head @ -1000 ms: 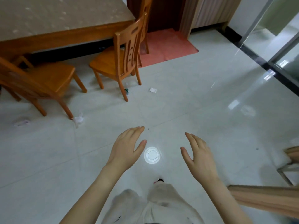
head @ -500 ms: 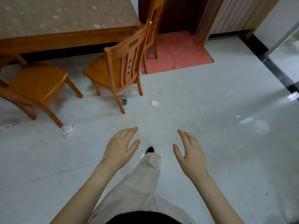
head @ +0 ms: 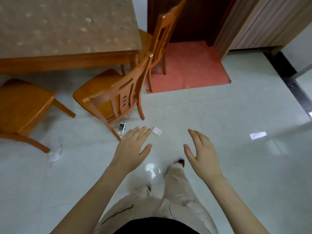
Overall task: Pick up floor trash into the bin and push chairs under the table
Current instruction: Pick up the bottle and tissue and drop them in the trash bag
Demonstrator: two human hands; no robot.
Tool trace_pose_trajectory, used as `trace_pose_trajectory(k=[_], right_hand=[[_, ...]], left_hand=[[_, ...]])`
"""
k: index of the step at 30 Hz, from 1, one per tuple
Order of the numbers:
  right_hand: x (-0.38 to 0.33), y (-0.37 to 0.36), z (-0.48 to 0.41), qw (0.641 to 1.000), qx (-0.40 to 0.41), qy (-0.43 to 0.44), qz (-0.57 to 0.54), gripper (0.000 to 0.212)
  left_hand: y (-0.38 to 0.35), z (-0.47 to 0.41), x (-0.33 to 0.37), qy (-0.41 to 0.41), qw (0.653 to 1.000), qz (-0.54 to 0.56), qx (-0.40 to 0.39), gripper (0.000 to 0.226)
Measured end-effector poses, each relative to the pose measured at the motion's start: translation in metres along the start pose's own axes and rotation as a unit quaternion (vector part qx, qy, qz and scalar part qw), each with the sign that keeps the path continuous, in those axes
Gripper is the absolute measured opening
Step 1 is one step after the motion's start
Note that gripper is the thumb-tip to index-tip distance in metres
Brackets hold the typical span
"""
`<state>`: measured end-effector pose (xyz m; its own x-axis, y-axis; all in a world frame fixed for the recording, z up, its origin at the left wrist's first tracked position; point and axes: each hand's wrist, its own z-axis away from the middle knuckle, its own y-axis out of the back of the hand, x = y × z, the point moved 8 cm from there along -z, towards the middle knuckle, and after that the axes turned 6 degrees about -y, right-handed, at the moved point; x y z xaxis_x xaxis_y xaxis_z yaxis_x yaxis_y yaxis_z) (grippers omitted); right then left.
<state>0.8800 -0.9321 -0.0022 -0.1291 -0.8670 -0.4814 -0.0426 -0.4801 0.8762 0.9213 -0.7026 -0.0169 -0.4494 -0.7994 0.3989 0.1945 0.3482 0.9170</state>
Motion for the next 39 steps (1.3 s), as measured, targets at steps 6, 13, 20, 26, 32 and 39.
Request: trace_pose_trajectory(k=[6, 13, 20, 26, 32, 39], right_hand=[[0.027, -0.019, -0.140, 0.985, -0.068, 0.124, 0.101, 0.054], [0.048, -0.050, -0.273, 0.966, -0.149, 0.179, 0.112, 0.052], [0.096, -0.183, -0.354, 0.967, -0.216, 0.119, 0.068, 0.051], [0.159, -0.357, -0.393, 0.971, -0.222, 0.079, 0.041, 0.053], [0.223, -0.549, -0.399, 0.966, -0.245, 0.080, 0.022, 0.056], [0.300, -0.733, -0.383, 0.958, -0.256, 0.122, 0.048, 0.052]], left_hand=[[-0.028, -0.092, -0.017, 0.066, 0.996, -0.053, -0.011, 0.056], [-0.053, -0.175, -0.046, 0.190, 0.981, -0.016, -0.019, 0.055], [-0.164, -0.208, -0.143, 0.287, 0.954, 0.061, -0.062, 0.061], [-0.303, -0.237, -0.255, 0.295, 0.948, 0.076, -0.096, 0.052], [-0.459, -0.236, -0.373, 0.344, 0.933, 0.071, -0.081, 0.057], [-0.595, -0.224, -0.481, 0.349, 0.937, 0.034, 0.006, 0.064]])
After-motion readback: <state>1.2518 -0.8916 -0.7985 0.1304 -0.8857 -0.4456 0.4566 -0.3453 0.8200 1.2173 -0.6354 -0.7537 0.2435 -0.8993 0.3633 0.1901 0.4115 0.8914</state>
